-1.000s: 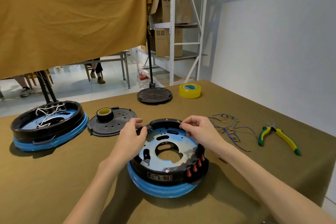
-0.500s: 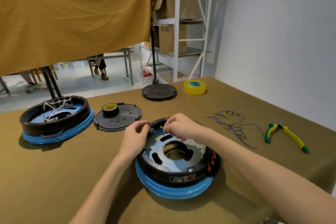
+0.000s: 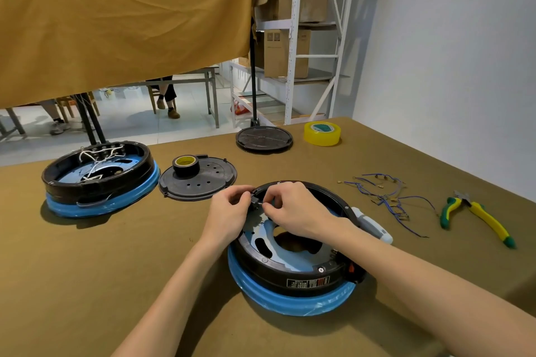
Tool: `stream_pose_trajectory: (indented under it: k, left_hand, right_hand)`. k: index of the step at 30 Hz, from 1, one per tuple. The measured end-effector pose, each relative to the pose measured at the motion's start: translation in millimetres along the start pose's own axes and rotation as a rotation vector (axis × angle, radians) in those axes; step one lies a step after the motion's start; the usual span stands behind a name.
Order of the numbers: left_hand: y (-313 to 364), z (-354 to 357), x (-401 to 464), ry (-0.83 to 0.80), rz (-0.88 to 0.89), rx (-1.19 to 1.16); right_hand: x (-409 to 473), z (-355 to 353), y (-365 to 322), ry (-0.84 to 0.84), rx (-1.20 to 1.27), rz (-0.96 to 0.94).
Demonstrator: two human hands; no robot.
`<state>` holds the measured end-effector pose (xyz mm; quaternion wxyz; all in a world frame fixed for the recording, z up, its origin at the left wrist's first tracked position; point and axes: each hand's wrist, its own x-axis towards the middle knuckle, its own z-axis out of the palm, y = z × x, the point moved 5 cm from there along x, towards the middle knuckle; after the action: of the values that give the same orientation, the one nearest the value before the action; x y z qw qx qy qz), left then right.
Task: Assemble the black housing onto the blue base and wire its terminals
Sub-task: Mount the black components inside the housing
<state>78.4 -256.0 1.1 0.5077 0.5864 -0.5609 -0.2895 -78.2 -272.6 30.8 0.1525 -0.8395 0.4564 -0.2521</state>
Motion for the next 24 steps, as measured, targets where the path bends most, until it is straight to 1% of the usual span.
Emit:
stream_pose_trajectory:
  k: [8,16,24]
  left_hand:
    - [0.5,0.5,0.5,-0.004,0.008,0.001]
    - [2.1,0.7,0.2,-0.002,0.022,0.023]
    - [1.7,0.4,-0.2,0.009,0.024,0.022]
  right_hand:
    - [-1.8,-2.5,-1.1,0.063,-0.011,-0.012]
    - [-3.0,-3.1,-3.2,0.058,0.012,0.002]
    - [-4.0,-2.8,-9.0,0.061,-0.028,-0.016]
